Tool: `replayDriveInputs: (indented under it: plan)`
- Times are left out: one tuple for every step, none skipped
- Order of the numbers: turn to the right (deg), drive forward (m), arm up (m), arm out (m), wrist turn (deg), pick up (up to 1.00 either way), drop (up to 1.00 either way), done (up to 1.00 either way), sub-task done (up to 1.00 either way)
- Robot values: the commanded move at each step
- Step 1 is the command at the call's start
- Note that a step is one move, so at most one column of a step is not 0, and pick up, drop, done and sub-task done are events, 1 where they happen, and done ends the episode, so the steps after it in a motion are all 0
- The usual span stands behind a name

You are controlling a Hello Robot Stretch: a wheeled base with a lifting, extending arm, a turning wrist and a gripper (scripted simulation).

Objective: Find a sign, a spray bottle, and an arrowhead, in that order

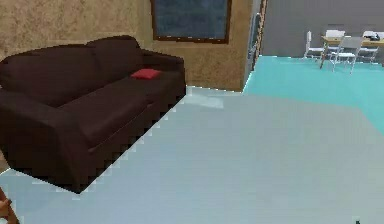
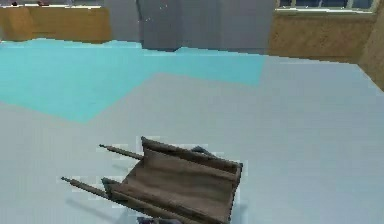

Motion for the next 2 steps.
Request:
replayDriveInputs:
  plan:
    - [21.0, 0.0, 0.0, 0.0, 0.0, 0.0, 0.0, 0.0, 0.0]
    - [0.0, 1.0, 0.0, 0.0, 0.0, 0.0, 0.0, 0.0, 0.0]
